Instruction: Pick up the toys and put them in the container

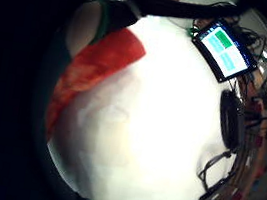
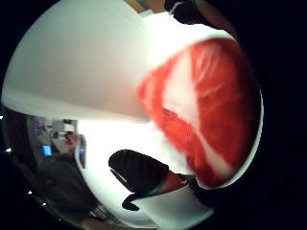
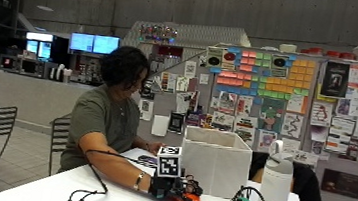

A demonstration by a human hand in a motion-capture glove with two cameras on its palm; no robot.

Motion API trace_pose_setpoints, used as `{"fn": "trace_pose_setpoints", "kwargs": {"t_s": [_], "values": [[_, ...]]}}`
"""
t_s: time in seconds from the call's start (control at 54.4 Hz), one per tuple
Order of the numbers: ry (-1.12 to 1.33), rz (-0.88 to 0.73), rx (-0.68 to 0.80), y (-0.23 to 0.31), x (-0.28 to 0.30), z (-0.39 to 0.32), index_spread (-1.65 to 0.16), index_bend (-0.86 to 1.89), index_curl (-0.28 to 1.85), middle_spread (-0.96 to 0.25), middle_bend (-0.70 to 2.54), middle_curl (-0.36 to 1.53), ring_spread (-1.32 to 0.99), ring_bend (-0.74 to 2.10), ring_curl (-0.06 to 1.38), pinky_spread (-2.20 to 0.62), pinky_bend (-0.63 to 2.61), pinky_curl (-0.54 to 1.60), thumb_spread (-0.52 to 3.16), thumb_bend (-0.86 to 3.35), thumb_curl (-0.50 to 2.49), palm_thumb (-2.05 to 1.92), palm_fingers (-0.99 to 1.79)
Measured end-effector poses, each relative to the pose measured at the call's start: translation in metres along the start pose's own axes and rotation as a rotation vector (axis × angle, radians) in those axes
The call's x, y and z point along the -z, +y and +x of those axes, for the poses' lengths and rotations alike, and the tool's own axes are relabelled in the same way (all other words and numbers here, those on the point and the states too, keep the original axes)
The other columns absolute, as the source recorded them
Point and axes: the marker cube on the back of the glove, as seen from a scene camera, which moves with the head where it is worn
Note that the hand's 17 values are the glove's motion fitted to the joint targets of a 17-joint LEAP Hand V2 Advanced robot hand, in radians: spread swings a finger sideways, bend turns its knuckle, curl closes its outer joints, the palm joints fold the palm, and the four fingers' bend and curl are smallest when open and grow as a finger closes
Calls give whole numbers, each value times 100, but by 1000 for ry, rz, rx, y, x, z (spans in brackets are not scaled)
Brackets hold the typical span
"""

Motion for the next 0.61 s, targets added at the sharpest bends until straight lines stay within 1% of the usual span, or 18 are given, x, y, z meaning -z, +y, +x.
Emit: {"fn": "trace_pose_setpoints", "kwargs": {"t_s": [0.055,0.074,0.092,0.11,0.129,0.147,0.166,0.202,0.221,0.258,0.313,0.368,0.497,0.552,0.607], "values": [[-41,24,-7,-3,-4,1,-42,38,53,-26,36,46,-27,34,27,2,76,35,91,-6,28,-7,10],[-48,33,-11,-4,-6,2,-43,40,54,-26,41,48,-27,33,27,2,74,34,92,-6,28,-6,16],[-55,40,-16,-4,-7,3,-43,40,53,-26,38,46,-27,32,26,2,74,34,92,-6,28,-7,14],[-63,48,-22,-4,-8,4,-43,45,55,-27,50,51,-27,29,26,2,70,33,94,-5,28,-4,29],[-72,59,-29,-4,-9,5,-43,47,55,-27,57,52,-27,26,24,2,67,31,96,-3,28,-2,36],[-83,75,-37,-4,-10,5,-43,47,54,-27,58,52,-26,26,23,2,65,30,97,-3,28,-2,38],[-92,95,-46,-3,-11,5,-42,49,55,-27,67,55,-28,31,25,2,61,29,103,1,29,3,51],[-98,138,-62,-2,-10,4,-41,47,54,-27,71,57,-31,38,26,1,57,27,109,4,30,9,62],[-93,158,-69,-1,-10,3,-41,47,55,-28,76,59,-34,47,29,0,55,27,112,7,32,14,72],[-79,190,-75,0,-8,1,-40,44,56,-28,78,61,-37,57,32,-3,53,26,116,10,33,19,77],[-57,232,-88,3,-4,-2,-38,32,55,-30,80,64,-41,84,40,-17,61,29,117,16,37,32,98],[-18,272,-111,8,2,-2,-37,24,56,-32,83,67,-42,96,46,-26,70,33,116,19,41,40,107],[53,329,-161,30,25,-3,-36,15,60,-35,92,76,-43,116,58,-35,89,42,122,21,46,46,112],[33,398,-204,42,50,-2,-36,16,61,-37,96,79,-43,120,60,-37,93,44,127,21,46,46,110],[-8,507,-255,54,87,1,-36,15,63,-38,99,83,-43,125,63,-38,96,46,133,21,46,43,107]]}}
